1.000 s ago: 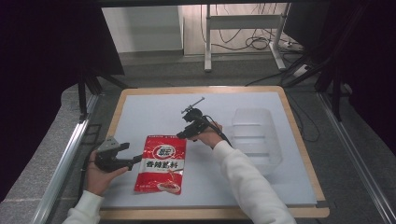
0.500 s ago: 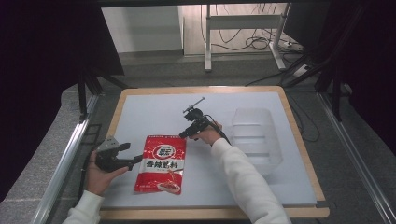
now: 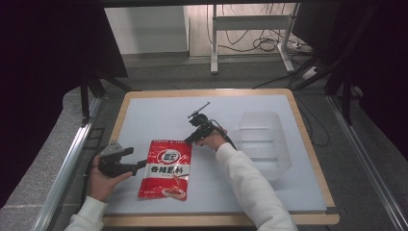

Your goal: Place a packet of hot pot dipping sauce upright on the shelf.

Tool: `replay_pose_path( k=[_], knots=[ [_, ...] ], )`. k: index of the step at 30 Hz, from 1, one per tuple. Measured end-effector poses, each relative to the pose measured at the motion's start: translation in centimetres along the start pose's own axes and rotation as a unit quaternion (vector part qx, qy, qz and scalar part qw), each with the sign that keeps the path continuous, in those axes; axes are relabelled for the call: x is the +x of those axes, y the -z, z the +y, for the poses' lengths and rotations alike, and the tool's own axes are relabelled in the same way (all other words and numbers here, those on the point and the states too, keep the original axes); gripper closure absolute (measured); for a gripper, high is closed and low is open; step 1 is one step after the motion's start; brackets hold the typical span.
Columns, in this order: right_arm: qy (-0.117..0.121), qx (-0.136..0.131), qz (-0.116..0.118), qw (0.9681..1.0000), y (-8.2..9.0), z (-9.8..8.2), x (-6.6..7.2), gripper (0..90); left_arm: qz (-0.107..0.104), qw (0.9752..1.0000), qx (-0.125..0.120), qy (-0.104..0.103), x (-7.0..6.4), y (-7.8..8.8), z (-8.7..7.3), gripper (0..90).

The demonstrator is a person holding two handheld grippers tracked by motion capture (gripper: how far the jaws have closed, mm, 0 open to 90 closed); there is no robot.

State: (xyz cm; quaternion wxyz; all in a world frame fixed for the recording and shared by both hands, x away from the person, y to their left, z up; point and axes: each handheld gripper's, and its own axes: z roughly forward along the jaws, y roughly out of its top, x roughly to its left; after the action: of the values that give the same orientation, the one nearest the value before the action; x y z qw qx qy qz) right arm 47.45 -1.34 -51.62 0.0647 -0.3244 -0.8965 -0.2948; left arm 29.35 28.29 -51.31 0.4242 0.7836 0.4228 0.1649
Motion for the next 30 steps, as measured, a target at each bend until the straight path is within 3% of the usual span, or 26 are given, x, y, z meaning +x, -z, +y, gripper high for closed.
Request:
replay_pose_path(
  k=[9, 20, 30],
  knots=[
    [0.016, 0.005, 0.013, 0.9998, 0.1, -0.1, 0.0, 88.6, 0.006, 1.0000, 0.003, 0.001, 0.0, 0.0, 0.0, 20.2],
    [0.044, -0.021, 0.008, 0.9988, 1.1, 0.0, 0.8, 89.3, 0.002, 1.0000, 0.009, -0.001, 0.0, -0.2, 0.0, 20.3],
    [0.087, -0.045, 0.014, 0.9951, 3.1, 0.1, 2.7, 89.5, 0.000, 0.9997, 0.025, -0.002, 0.1, -1.2, -0.1, 20.9]
  ],
)
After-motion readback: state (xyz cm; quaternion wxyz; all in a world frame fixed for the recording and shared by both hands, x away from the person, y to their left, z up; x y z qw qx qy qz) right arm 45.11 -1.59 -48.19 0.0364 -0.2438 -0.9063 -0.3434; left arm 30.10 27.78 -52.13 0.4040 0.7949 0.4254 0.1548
